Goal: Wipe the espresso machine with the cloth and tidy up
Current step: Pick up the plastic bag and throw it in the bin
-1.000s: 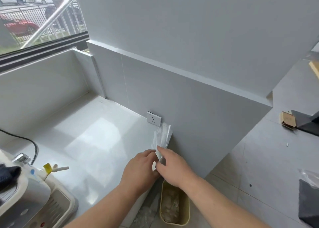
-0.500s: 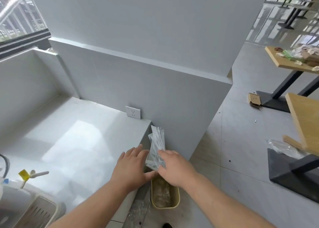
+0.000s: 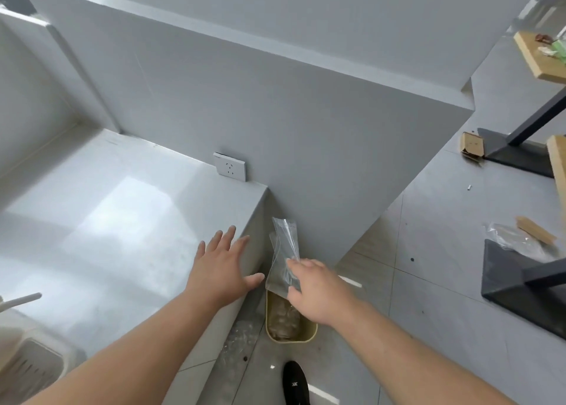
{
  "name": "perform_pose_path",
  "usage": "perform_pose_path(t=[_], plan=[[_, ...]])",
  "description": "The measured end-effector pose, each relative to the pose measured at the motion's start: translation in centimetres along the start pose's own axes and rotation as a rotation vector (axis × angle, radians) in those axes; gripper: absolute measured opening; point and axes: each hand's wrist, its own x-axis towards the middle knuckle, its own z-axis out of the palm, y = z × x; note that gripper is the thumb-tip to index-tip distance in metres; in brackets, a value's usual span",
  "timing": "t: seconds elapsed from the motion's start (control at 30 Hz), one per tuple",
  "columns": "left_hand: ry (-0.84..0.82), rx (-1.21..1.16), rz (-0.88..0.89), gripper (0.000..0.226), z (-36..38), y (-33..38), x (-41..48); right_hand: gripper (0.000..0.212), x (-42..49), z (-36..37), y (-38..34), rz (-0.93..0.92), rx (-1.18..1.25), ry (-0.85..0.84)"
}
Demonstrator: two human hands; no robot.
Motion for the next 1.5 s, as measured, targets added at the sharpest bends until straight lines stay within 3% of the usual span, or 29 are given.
perform_pose_path(t=[0.53,0.8,1.5], plan=[[0.066,0.199,0.128,0.087,5.1,-4.7,3.7,0.066,4.9,4.9,2.6,0.012,-0.004,-0.138],[0.208,0.126,0.120,0.091,6.5,-5.4,4.0,0.066,7.6,8.8,3.1,0.038,0.039,-0.186],[0.175,0.169,0.133,0.092,6.7,-5.7,4.4,0.066,15.7,19.3,6.3,0.229,0.161,-0.356]])
